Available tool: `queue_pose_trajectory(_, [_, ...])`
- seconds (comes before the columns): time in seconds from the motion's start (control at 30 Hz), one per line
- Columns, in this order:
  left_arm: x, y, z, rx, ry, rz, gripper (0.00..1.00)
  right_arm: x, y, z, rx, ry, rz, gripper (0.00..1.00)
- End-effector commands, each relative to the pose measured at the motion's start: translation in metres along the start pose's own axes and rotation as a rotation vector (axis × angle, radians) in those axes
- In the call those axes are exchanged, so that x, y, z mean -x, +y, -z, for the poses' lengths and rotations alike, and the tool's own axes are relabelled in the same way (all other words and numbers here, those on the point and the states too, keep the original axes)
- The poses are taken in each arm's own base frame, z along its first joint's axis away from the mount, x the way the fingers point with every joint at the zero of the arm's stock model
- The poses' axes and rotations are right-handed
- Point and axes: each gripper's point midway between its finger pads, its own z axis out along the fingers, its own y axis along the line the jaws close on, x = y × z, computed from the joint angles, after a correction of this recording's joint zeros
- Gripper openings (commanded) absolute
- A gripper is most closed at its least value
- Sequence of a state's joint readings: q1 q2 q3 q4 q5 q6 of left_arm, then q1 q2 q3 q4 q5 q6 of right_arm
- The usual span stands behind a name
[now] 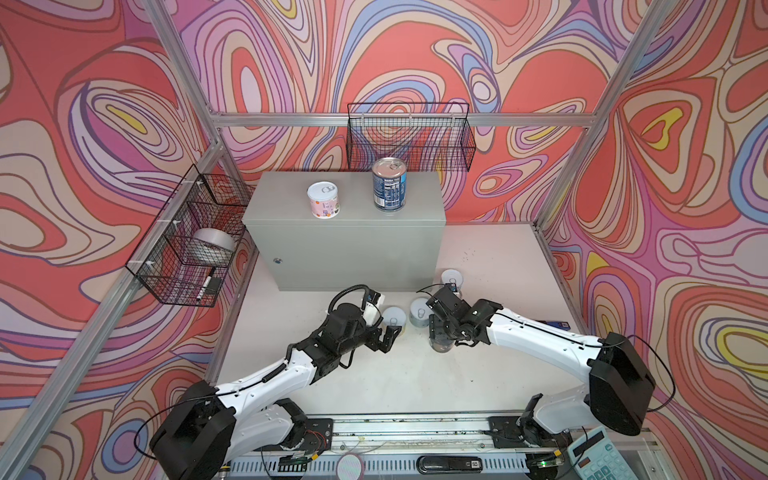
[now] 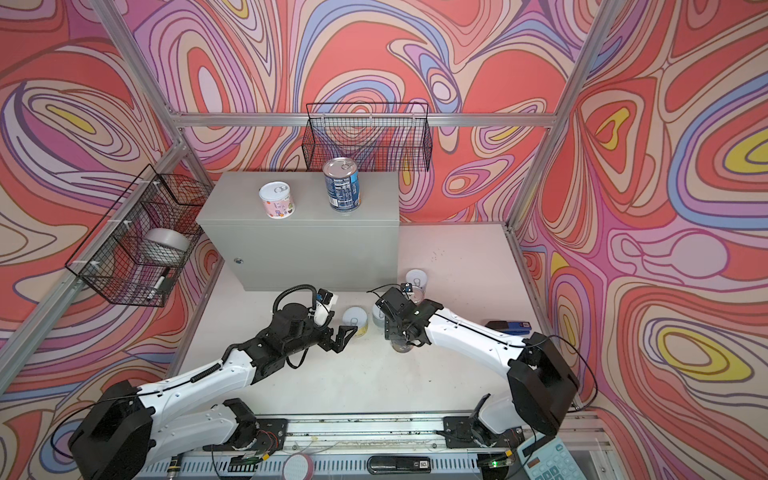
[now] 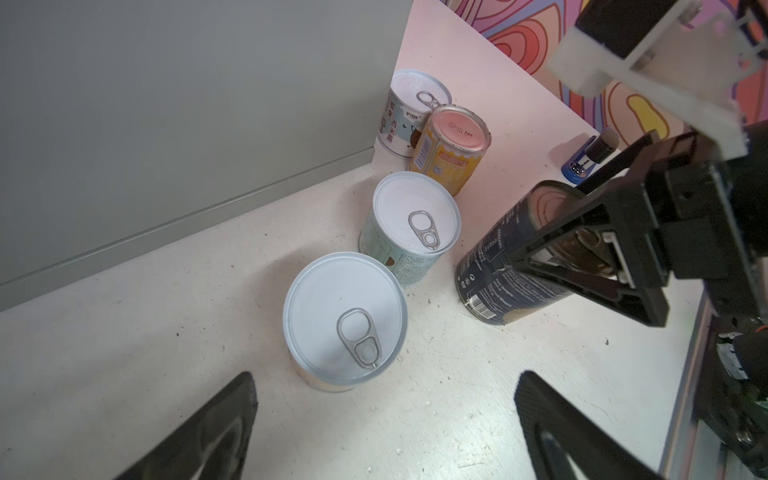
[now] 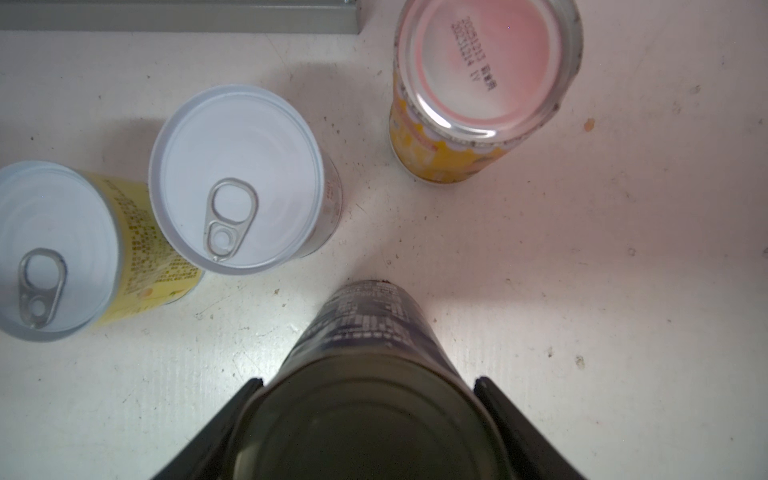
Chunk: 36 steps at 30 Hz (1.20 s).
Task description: Place and organize the canned foods onto the counter
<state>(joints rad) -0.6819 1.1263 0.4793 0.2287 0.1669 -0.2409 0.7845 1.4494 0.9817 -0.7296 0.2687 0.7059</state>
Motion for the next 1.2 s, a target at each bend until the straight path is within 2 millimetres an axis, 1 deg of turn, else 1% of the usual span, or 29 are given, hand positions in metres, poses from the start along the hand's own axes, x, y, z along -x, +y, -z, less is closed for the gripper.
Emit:
queue_pose_trajectory(0.0, [0.006,0.008,0.003,0.054,-0.035,0.012,1.0,0.025,0.008,0.02,0.046,-0.083,-0.013,0.64])
queue_pose_trajectory(0.2, [0.009,0.029,0.009,0.174,-0.081,0.016,1.0,0.03,0.011,0.026,0.066,-0.108,-0.01,0.63])
queue_pose_trajectory(0.33, [0.013,0.045,0.016,0.26,-0.128,0.067,1.0,0.031,0.012,0.026,0.07,-0.109,-0.004,0.63])
queue_pose_trajectory(0.43, [0.014,0.049,0.02,0.284,-0.14,0.076,1.0,0.031,0.013,0.026,0.075,-0.107,-0.002,0.63])
queue_pose_trajectory(0.57, [0.012,0.053,0.025,0.302,-0.162,0.099,1.0,0.034,0.016,0.032,0.095,-0.116,0.008,0.62])
queue_pose_trajectory(0.6, [0.012,0.05,0.025,0.287,-0.169,0.088,1.0,0.036,0.016,0.035,0.094,-0.122,0.008,0.62])
queue_pose_trajectory(0.7, [0.013,0.033,0.023,0.189,-0.167,0.031,1.0,0.042,0.02,0.046,0.124,-0.139,0.014,0.61])
queue_pose_trajectory(0.83, [0.007,0.014,0.012,0.081,-0.112,-0.019,1.0,0.051,0.031,0.06,0.172,-0.15,0.032,0.61])
queue_pose_trajectory(0.97, [0.0,0.011,-0.004,0.067,-0.002,-0.002,1.0,0.058,0.032,0.065,0.145,-0.145,0.068,0.6])
queue_pose_trajectory(1.0, [-0.006,0.013,-0.009,0.072,0.038,0.006,1.0,0.059,0.033,0.065,0.142,-0.142,0.077,0.6])
queue_pose_trajectory(1.03, [0.005,0.009,-0.013,0.061,0.039,0.008,1.0,0.059,0.034,0.066,0.146,-0.137,0.086,0.6])
queue_pose_trajectory(1.07, [0.004,0.007,-0.015,0.054,0.056,0.01,0.99,0.06,0.035,0.067,0.149,-0.135,0.095,0.6])
queue_pose_trajectory(1.17, [0.001,-0.005,-0.019,-0.016,0.084,-0.01,0.88,0.062,0.037,0.069,0.166,-0.124,0.102,0.6])
